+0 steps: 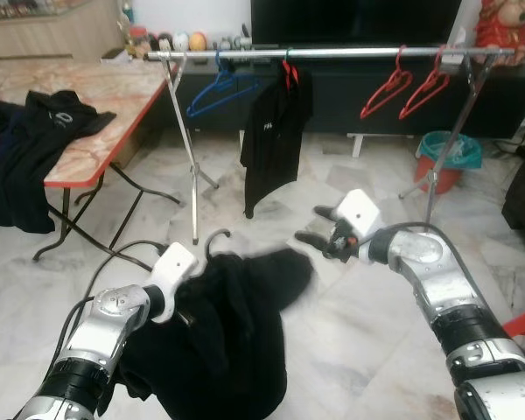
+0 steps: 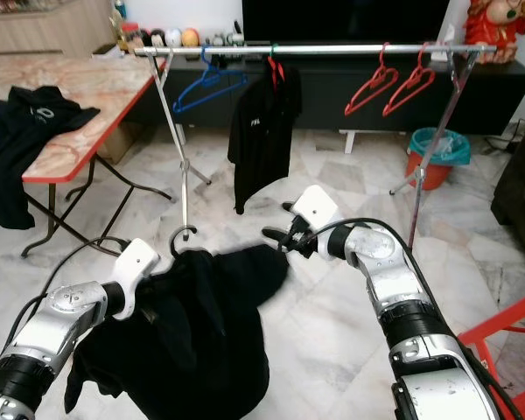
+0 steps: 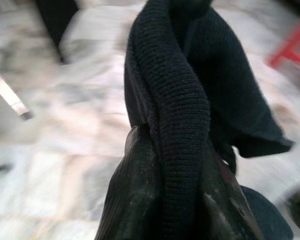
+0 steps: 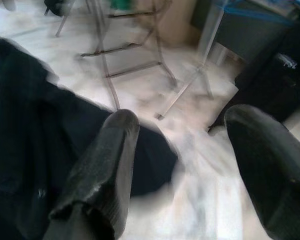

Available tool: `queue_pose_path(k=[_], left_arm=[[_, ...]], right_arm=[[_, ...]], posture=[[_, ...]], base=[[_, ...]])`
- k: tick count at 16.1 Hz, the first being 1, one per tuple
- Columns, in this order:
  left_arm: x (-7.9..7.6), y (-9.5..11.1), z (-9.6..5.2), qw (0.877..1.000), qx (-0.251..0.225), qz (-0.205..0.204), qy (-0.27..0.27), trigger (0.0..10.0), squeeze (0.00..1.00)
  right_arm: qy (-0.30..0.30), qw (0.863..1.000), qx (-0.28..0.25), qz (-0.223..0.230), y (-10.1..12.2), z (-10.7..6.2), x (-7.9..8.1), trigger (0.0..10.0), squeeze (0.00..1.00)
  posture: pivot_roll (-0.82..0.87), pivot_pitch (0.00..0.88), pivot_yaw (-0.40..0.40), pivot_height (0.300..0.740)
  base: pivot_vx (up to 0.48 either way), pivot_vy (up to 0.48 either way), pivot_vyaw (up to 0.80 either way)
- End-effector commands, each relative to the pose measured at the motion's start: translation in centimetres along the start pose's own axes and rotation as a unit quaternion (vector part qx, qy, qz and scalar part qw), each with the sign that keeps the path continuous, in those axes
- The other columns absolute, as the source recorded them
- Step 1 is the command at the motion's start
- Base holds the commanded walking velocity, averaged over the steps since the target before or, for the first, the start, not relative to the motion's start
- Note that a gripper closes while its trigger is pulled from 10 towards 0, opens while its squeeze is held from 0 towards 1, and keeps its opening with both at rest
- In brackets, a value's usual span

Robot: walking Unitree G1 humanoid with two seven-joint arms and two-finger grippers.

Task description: Hang hanger

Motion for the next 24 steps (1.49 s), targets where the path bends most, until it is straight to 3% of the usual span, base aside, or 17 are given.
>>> queue_pose_path(k=[1,2,4,6,11,14,17,20,23,24], left_arm=[[1.7,0.3,0.0,0.998,-0.011,-0.018,0.067,10.0,0.0],[1.9,0.2,0.1,0.997,-0.009,-0.023,0.077,10.0,0.0],[2.2,-0.4,0.1,0.993,-0.001,-0.033,0.109,10.0,0.0],[2.5,-1.3,0.1,0.984,-0.003,-0.073,0.164,10.0,0.0],[1.7,-1.3,0.2,0.976,-0.029,-0.102,0.19,10.0,0.0],[1.3,-1.4,0.1,0.972,-0.043,-0.116,0.202,10.0,0.0],[1.0,-1.4,0.2,0.971,-0.044,-0.114,0.205,10.0,0.0],[0.8,-1.4,0.4,0.971,-0.045,-0.11,0.206,10.0,0.0],[0.5,-1.0,0.8,0.974,-0.05,-0.109,0.194,10.0,0.0],[0.7,-0.8,0.9,0.973,-0.053,-0.11,0.197,10.0,0.0]], right_arm=[[-0.082,0.995,-0.026,0.058,-1.2,-0.4,-1.6,10.0,0.0],[-0.097,0.993,-0.03,0.067,-1.5,-0.6,-1.8,10.0,0.0],[-0.137,0.979,-0.05,0.141,-3.0,-1.0,-2.3,10.0,0.0],[-0.203,0.956,-0.035,0.207,-7.5,-2.2,-2.3,10.0,0.0],[-0.268,0.92,0.006,0.285,-13.2,-3.7,-1.2,10.0,0.0],[-0.284,0.911,0.024,0.298,-15.1,-4.1,-0.2,10.0,0.0],[-0.292,0.902,0.024,0.317,-15.5,-4.0,0.3,10.0,0.0],[-0.286,0.908,0.03,0.303,-15.7,-3.7,1.0,10.0,0.0],[-0.308,0.892,0.035,0.33,-16.6,-4.0,1.1,10.0,0.0],[-0.309,0.892,0.04,0.327,-16.7,-4.0,1.2,10.0,0.0]], posture=[[-0.04,0.0,0.03,0.719],[-0.04,0.0,0.03,0.719],[-0.05,0.0,0.029,0.719],[-0.05,0.0,0.026,0.719],[-0.05,0.0,0.015,0.719],[-0.05,0.0,0.003,0.719],[-0.05,0.0,-0.001,0.719],[-0.05,0.0,-0.001,0.719],[-0.05,0.0,-0.001,0.719],[-0.05,0.0,-0.001,0.719]], base=[[0.0,0.0,0.0],[0.0,0.0,0.0],[0.0,0.0,0.0],[0.0,0.0,0.0],[0.0,0.0,0.0],[0.0,0.0,0.0],[0.0,0.0,0.0],[0.0,0.0,0.0],[0.0,0.0,0.0],[0.0,0.0,0.0]])
Point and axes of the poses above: a point about 5 cm out from each wrist's last joint towards the gripper, its own z axis pointing out of the wrist towards the gripper, its own y axis along the axis of the wrist's last joint, x = y × z, the point moved 4 cm from there along z, pointing out of the wrist towards the gripper, and after that the axes turned 15 degrees about z, right-handed, at the moved point
